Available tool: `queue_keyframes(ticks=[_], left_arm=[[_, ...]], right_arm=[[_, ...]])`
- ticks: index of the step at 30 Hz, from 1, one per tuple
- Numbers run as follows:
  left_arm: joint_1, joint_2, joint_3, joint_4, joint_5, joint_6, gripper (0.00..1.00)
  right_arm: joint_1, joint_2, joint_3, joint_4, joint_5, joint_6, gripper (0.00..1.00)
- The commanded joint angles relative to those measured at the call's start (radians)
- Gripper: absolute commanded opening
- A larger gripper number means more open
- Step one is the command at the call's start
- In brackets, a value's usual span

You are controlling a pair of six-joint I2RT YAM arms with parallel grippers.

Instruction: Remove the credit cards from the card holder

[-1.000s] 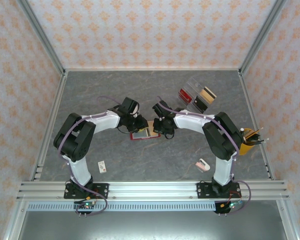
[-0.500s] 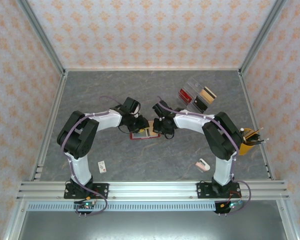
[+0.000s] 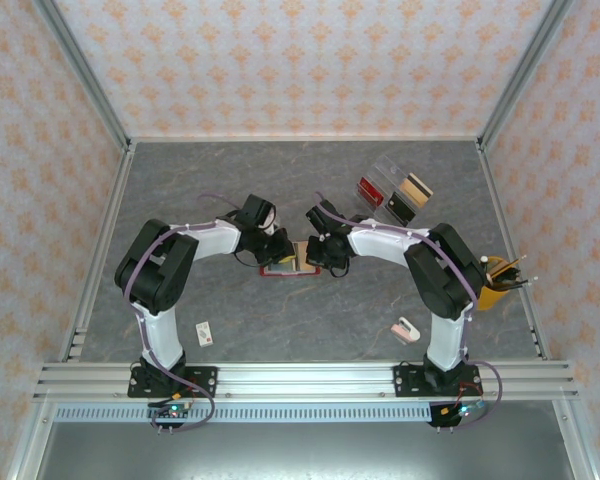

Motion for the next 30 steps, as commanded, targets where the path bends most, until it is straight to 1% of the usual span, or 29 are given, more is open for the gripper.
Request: queue_keyframes(ticks=[1, 3, 9, 19, 23, 27, 30], left_arm=[[-0.002, -0.017, -0.03, 0.014, 0.004, 0.024, 0.02], [0.002, -0.035, -0.031, -0.01, -0.009, 0.041, 0.0], [0.015, -0.084, -0.039, -0.06, -0.041, 0.077, 0.0], [0.048, -0.14, -0.04, -0.169, -0.121, 0.131, 0.0], [0.063, -0.17, -0.047, -0.203, -0.14, 0.148, 0.0], [0.081, -0.228, -0.056, -0.236, -0.149, 0.166, 0.0], [0.103, -0.288, -0.057, -0.276, -0.151, 0.184, 0.0]], right_arm=[[0.009, 0.049, 0.002, -0.018, 0.004, -0.005, 0.12], [0.009, 0.045, 0.003, -0.026, 0.018, -0.004, 0.12], [0.008, 0.039, 0.005, -0.039, 0.047, -0.002, 0.12], [0.005, 0.021, 0.003, -0.032, 0.035, -0.004, 0.14], [0.003, -0.005, -0.004, -0.007, 0.004, -0.009, 0.19], [-0.005, -0.081, -0.03, 0.06, -0.059, -0.024, 0.31], [-0.013, -0.145, -0.044, 0.105, -0.105, -0.044, 0.38]])
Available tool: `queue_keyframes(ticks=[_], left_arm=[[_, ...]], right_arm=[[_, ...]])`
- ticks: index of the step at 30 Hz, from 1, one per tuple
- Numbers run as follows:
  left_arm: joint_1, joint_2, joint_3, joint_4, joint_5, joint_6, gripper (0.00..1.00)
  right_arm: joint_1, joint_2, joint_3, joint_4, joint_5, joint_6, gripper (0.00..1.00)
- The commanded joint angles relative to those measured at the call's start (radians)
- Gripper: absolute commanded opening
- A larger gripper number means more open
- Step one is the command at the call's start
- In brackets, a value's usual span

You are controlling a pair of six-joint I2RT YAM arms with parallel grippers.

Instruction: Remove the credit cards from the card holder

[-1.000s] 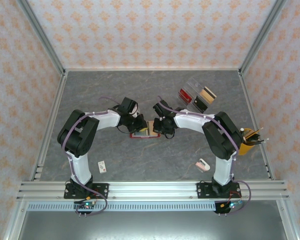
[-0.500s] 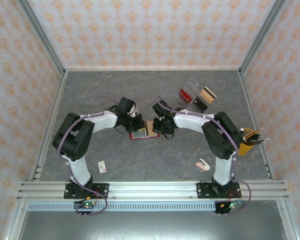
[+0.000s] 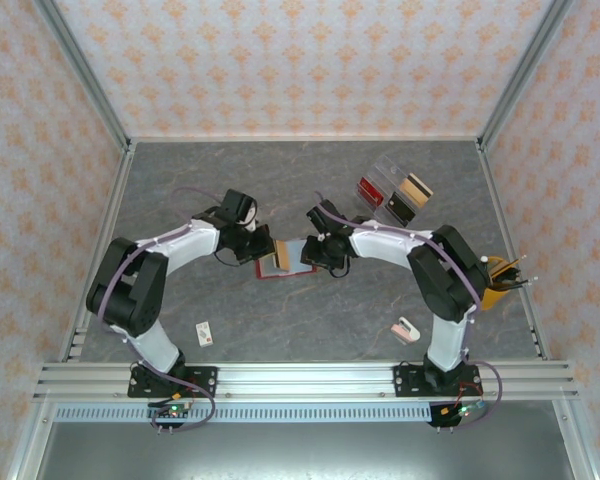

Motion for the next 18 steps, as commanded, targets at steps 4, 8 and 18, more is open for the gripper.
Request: queue_keyframes(ticks=[4, 8, 18], left_arm=[[0.057, -0.137, -0.007, -0.124, -0.042, 0.057, 0.0], [0.074, -0.202, 0.004, -0.165, -0.041, 0.064, 0.0], [0.078, -0.309, -0.027, 0.038, 0.169, -0.081, 0.0]], right_arm=[[-0.029, -0.146, -0.023, 0.116, -0.14, -0.035, 0.46], [-0.042, -0.156, -0.024, 0.171, -0.232, -0.018, 0.52], [-0.084, -0.177, -0.082, 0.442, -0.391, 0.129, 0.76]])
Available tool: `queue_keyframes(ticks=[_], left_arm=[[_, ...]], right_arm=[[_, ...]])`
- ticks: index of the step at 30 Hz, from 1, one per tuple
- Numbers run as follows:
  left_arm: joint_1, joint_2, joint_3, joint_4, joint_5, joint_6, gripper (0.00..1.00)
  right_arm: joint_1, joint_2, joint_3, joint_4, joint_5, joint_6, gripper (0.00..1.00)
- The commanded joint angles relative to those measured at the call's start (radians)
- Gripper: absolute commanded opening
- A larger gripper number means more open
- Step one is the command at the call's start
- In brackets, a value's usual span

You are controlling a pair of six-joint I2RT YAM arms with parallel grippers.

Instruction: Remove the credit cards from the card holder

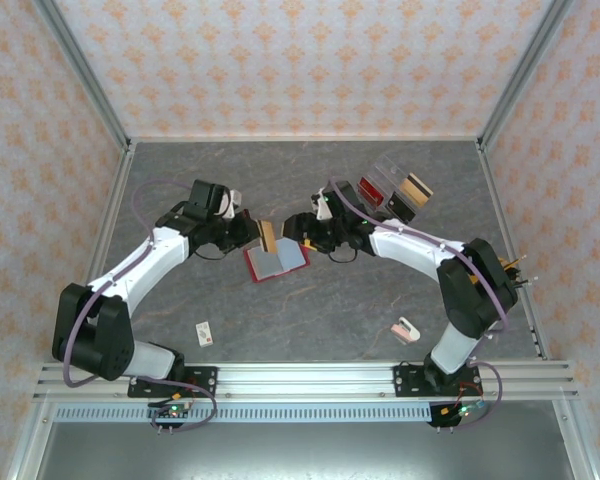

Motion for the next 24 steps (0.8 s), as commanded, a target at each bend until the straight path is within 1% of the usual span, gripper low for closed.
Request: queue_keyframes(ticks=[1, 3, 7, 11, 15, 21, 24], left_arm=[[0.009, -0.04, -0.015, 0.113, 0.117, -0.071, 0.0], [0.015, -0.044, -0.014, 0.149, 0.156, -0.095, 0.0], [0.024, -0.043, -0.033, 0.263, 0.232, -0.17, 0.0], [0.028, -0.045, -0.035, 0.313, 0.251, -0.201, 0.0], [0.032, -0.043, -0.04, 0.33, 0.258, -0.216, 0.0], [0.04, -0.046, -0.042, 0.316, 0.253, -0.208, 0.0], [0.043, -0.043, -0.043, 0.306, 0.252, -0.204, 0.0]], right_arm=[[-0.033, -0.034, -0.047, 0.187, -0.089, 0.087, 0.78], [-0.047, -0.038, -0.068, 0.27, -0.126, 0.135, 0.81], [-0.065, -0.029, -0.091, 0.417, -0.188, 0.238, 0.81], [-0.071, -0.015, -0.107, 0.557, -0.224, 0.338, 0.77], [-0.071, -0.003, -0.11, 0.657, -0.258, 0.403, 0.66], [-0.071, -0.017, -0.117, 0.677, -0.271, 0.389, 0.51], [-0.071, -0.028, -0.112, 0.659, -0.271, 0.371, 0.37]])
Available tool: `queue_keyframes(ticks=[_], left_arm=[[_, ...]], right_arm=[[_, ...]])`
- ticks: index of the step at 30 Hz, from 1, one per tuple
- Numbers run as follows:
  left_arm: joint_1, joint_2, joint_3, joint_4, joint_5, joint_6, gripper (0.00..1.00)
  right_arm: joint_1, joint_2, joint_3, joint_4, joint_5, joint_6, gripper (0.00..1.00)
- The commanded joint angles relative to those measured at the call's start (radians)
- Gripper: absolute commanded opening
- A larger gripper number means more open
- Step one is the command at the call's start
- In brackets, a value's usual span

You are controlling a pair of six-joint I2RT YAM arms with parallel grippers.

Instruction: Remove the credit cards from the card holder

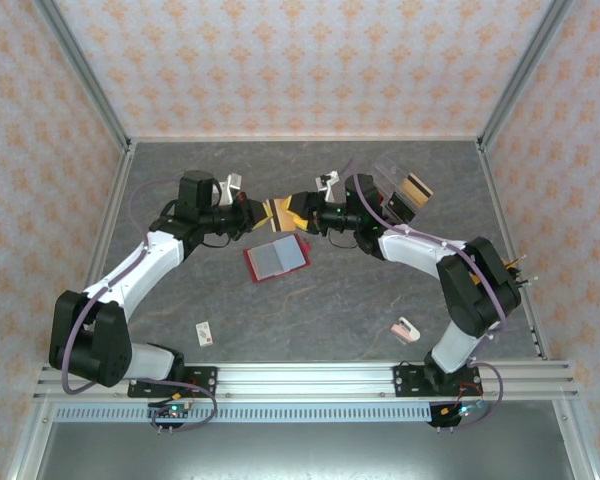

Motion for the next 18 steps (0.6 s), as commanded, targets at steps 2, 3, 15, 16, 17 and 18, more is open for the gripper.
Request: queue_keyframes(ticks=[2, 3, 15, 16, 17, 18], left_arm=[[0.005, -0.02, -0.014, 0.011, 0.02, 0.004, 0.0], [0.005, -0.022, -0.01, -0.005, 0.015, 0.01, 0.0], [0.022, -0.083, 0.134, -0.613, -0.523, 0.3, 0.7], [0.023, -0.087, 0.14, -0.64, -0.579, 0.312, 0.74], [0.023, -0.089, 0.146, -0.667, -0.632, 0.324, 0.79], [0.023, -0.092, 0.152, -0.686, -0.675, 0.354, 0.83]], right_arm=[[-0.001, -0.032, 0.012, 0.007, -0.021, -0.05, 0.28], [-0.001, -0.036, 0.018, -0.023, -0.012, -0.071, 0.22], [-0.018, -0.157, 0.267, -0.809, 0.542, -0.822, 0.0], [-0.026, -0.169, 0.278, -0.83, 0.593, -0.87, 0.0], [-0.035, -0.181, 0.287, -0.848, 0.656, -0.919, 0.0], [-0.046, -0.193, 0.294, -0.86, 0.71, -0.972, 0.0]])
